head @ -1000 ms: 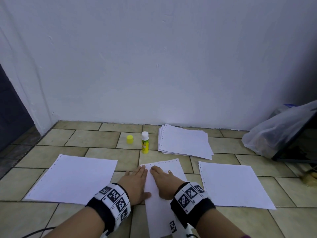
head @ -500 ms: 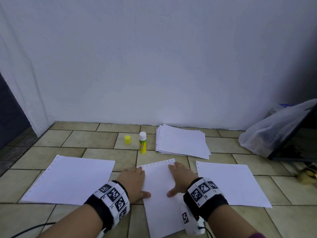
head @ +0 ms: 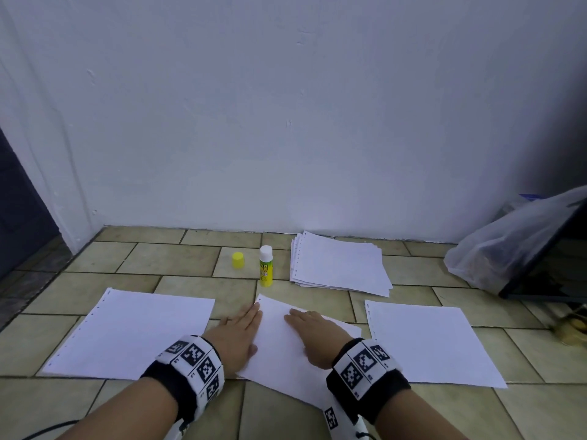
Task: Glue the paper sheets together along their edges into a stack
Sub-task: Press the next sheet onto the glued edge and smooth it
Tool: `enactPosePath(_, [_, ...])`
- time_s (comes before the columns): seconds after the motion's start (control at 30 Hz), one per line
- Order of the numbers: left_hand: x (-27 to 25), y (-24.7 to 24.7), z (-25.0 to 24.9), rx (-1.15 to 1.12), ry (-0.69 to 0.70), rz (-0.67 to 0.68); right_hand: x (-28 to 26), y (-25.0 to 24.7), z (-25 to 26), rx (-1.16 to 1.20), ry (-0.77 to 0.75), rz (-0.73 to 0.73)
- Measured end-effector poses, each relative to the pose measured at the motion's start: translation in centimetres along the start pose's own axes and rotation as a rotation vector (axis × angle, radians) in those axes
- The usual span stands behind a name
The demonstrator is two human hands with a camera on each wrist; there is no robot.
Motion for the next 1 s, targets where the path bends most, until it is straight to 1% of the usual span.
enactPosePath(0.17, [0.2,0.8,0.1,-0.084,-0.069,0.049,-1.1,-0.2,-3.9,0.099,0.160,0.041])
enactPosePath(0.3, [0.4,1.1,0.2,-0.112,-0.094,0.055,-2.6,-1.0,-7.3,0.135,0.308,0.022])
enactPosePath(0.37, [0.5,1.2,0.3,-0.116,-0.106,0.053,-3.1,-1.1,-7.8,0.173,0.332,0.016])
enactPosePath(0.6, [0.6,1.3,0.3,-0.113,-0.133,0.050,-3.2,-1.7,-7.1,0.269,0.292,-0.085])
enactPosePath(0.67, [0.6,1.2,0.3,-0.118,-0.134,0.048,-3.4,-2.4,-7.2,0.378,0.248,-0.124])
enactPosePath(0.77, [0.7,1.3,0.3,-0.129,-0.134,0.050,-4.1,-4.1,-7.5,0.596,0.181,-0.276])
enactPosePath(0.83, [0.7,1.3,0.3,-0.138,-0.132,0.054,-4.8,-4.9,-7.8,0.635,0.165,-0.379])
enactPosePath(0.87, [0.7,1.3,0.3,-0.138,-0.133,0.055,-5.1,-4.9,-7.7,0.633,0.160,-0.384])
enactPosePath(0.9, [0.7,1.2,0.3,-0.137,-0.135,0.055,-5.3,-4.5,-7.6,0.620,0.155,-0.357])
enactPosePath(1.0, [0.7,1.2,0.3,-0.139,-0.139,0.051,-5.3,-2.7,-7.0,0.624,0.144,-0.235])
Point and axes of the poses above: each hand's wrist, its own x-axis towards the middle knuckle, its own y-axis out of the palm, z = x × y, the point moved 8 cm from there along x, towards the middle knuckle, and after that the axes turned 9 degrees about x, right-handed, at the moved point
